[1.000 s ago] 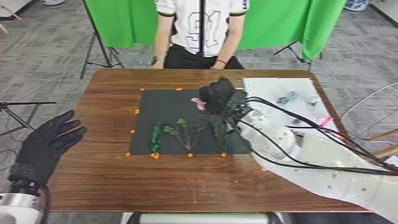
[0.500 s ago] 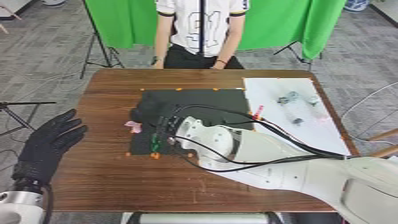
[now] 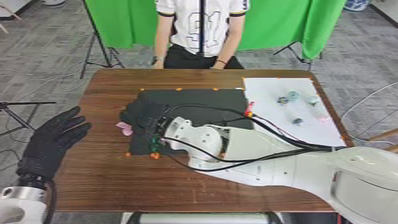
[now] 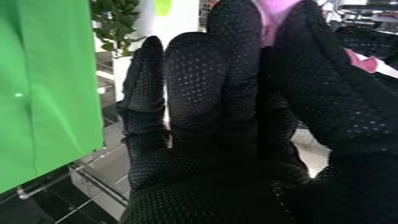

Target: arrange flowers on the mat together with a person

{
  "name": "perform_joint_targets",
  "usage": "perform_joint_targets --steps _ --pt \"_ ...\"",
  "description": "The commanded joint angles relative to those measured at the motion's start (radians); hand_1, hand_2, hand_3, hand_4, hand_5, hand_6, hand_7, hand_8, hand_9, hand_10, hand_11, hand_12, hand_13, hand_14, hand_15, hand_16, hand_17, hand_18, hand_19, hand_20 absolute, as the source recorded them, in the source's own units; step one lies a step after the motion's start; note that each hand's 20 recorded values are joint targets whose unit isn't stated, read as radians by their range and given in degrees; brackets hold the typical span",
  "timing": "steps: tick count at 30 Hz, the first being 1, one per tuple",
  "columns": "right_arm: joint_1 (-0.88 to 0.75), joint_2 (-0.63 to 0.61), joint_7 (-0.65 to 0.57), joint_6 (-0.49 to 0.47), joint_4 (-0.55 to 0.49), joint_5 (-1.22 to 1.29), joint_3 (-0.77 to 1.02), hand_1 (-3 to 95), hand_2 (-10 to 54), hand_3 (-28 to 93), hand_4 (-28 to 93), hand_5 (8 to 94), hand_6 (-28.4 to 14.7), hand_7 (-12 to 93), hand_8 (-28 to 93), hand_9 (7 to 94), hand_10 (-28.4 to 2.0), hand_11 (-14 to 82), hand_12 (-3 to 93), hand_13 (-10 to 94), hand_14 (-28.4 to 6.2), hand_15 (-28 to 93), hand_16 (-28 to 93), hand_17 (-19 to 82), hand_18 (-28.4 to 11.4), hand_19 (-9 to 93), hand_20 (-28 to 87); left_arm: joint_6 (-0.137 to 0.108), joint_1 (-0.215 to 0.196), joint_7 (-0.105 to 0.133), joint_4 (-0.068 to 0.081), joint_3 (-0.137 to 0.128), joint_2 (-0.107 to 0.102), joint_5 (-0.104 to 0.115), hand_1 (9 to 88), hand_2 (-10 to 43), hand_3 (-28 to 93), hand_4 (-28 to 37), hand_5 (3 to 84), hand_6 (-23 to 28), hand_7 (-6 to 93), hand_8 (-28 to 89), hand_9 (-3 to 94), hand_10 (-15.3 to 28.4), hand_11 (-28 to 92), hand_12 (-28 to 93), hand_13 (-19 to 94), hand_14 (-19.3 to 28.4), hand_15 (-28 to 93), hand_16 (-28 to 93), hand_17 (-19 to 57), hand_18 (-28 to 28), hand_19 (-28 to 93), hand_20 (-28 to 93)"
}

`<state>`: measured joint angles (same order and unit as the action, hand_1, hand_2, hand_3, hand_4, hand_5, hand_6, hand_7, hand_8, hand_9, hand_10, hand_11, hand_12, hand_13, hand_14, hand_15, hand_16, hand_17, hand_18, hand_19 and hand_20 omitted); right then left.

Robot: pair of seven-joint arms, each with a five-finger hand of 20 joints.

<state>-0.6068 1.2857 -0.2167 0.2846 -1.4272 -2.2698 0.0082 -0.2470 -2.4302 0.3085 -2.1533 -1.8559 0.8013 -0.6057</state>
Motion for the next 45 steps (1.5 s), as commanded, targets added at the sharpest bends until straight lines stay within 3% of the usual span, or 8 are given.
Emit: perform_joint_targets --steps 1,15,21,29,34,36,39,45 --pt "-0.01 0.009 -0.027 -0.065 0.02 -0.046 0.031 40.8 -9.5 80 -28 65.4 3.4 49 1 77.4 -7.6 33.8 49.3 69 -5.7 68 29 30 -16.6 74 42 0.013 0.001 -0.025 0.011 0.005 0.005 -0.007 23.2 -0.7 73 -22.4 37.2 3.4 18.9 -9 33.1 13.2 24 17 30 15.7 28 2 -3.9 24.3 47 6" --pt "-0.037 0.008 -0.051 -0.111 0.021 -0.069 0.061 34.7 -9.5 79 -28 62.6 2.9 47 1 71.2 -9.2 44.9 35.0 67 -6.5 69 28 28 -17.1 73 43 0.03 0.014 -0.045 0.019 0.007 0.007 -0.014 23.1 -0.7 73 -22.5 37.2 3.4 18.8 -9 33.2 13.4 24 17 30 15.8 28 2 -3.9 24.3 47 6" --pt "-0.105 -0.028 -0.029 -0.132 -0.035 -0.088 0.205 33.4 -9.5 80 -28 62.4 2.9 45 1 70.6 -9.3 45.1 34.2 66 -6.6 69 28 28 -17.2 73 42 0.03 -0.003 -0.036 0.006 0.002 0.025 -0.021 23.0 -0.7 73 -22.6 37.2 3.4 18.7 -9 33.2 13.3 24 17 30 15.9 28 2 -3.9 24.4 47 6" --pt "-0.446 -0.253 -0.027 -0.189 -0.331 0.13 0.679 27.7 -2.1 85 -27 58.6 1.2 37 -12 63.6 -10.3 39.0 30.0 59 -9.0 62 24 25 -17.9 69 40 0.04 -0.009 -0.053 -0.008 0.014 0.066 -0.039 23.1 -0.7 73 -22.7 37.1 3.3 18.9 -9 33.2 13.2 24 17 30 15.8 28 2 -3.9 24.3 47 6" --pt "-0.689 -0.318 -0.115 -0.126 -0.429 0.311 0.993 24.5 -0.2 84 -25 55.9 -0.9 32 -15 59.2 -12.9 33.3 27.8 54 -10.6 55 21 21 -19.0 63 36 0.058 0.021 -0.062 0.002 0.033 0.09 -0.046 23.2 -0.7 73 -22.7 37.2 3.3 18.8 -9 33.3 13.2 24 17 30 15.8 28 2 -3.9 24.3 47 6" --pt "-0.82 -0.333 -0.066 -0.155 -0.473 0.469 1.177 23.8 -0.5 85 -24 54.9 -1.4 30 -15 57.6 -13.5 32.1 27.7 52 -10.7 54 20 20 -19.5 61 34 0.063 0.037 -0.051 0.005 0.045 0.097 -0.045 23.2 -0.6 73 -22.6 37.1 3.3 18.9 -9 33.3 13.2 24 17 30 15.8 28 2 -3.9 24.3 47 6" --pt "-1.015 -0.368 -0.013 -0.14 -0.534 0.762 1.415 23.6 0.6 84 -24 53.3 -2.0 29 -14 54.6 -14.2 31.1 27.6 48 -11.3 51 20 18 -20.2 58 32 0.073 0.066 -0.019 0.012 0.076 0.11 0.006 23.2 -0.6 73 -22.5 37.1 3.3 18.9 -9 33.3 13.2 24 17 30 15.8 28 2 -3.8 24.3 47 6" --pt "-1.367 -0.37 0.171 -0.248 -0.601 1.103 1.792 22.1 1.1 85 -23 49.2 -3.7 24 -13 49.0 -15.8 25.9 26.3 42 -13.1 48 19 16 -21.1 58 31 0.068 0.063 -0.011 0.008 0.084 0.124 -0.006 23.3 -0.7 73 -22.6 37.3 3.3 18.9 -9 33.3 13.2 24 17 30 15.8 28 2 -3.8 24.3 47 6"
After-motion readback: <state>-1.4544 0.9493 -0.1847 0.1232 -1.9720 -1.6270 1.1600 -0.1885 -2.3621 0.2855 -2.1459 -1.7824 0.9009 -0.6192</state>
